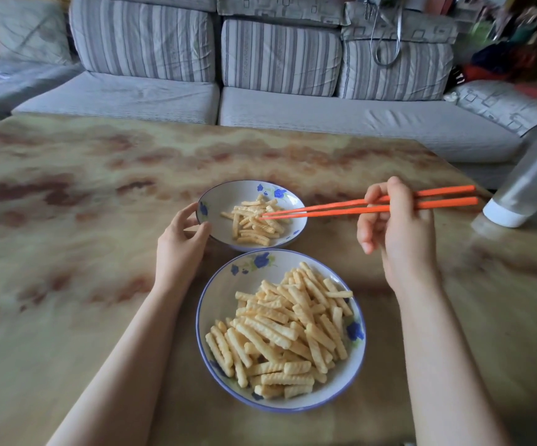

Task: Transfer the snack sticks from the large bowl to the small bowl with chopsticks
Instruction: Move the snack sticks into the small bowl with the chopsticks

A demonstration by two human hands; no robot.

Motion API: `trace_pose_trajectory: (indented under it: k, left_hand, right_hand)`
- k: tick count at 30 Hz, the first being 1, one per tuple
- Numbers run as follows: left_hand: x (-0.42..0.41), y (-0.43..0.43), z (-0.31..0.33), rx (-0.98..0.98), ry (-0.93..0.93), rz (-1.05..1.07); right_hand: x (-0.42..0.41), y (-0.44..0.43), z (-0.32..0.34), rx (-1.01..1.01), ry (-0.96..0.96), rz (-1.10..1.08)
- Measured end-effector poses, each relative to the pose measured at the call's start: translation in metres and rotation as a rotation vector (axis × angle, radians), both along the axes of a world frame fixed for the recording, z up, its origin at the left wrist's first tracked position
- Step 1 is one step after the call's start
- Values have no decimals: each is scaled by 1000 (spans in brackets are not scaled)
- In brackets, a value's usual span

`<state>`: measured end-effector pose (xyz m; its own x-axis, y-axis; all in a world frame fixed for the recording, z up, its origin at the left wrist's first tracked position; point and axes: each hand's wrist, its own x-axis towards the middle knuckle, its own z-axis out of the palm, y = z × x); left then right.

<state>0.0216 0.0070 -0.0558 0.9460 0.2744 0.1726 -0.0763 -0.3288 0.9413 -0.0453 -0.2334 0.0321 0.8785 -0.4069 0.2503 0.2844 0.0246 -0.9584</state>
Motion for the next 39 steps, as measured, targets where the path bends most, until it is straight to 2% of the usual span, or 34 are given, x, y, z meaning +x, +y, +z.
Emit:
trace_pose_trajectory:
  k: [6,11,25,29,36,39]
  left_hand:
    - [0,1,0,6,5,-2]
    - [0,0,-1,-6,0,-9]
    - [1,0,-1,0,10,-6]
    - [1,2,-2,-15,8,-15]
    - [2,1,-3,-17,11,-15]
    - [1,1,-2,-24,15,-15]
  right_hand:
    - [-22,-4,21,-200,105,268]
    - [-29,2,29,-304,141,384]
    - [-23,17,22,-306,159,377]
    - [-21,20,22,-211,116,293]
    - [-11,17,18,159,-48,24]
    - [-6,19,9,156,-31,-68]
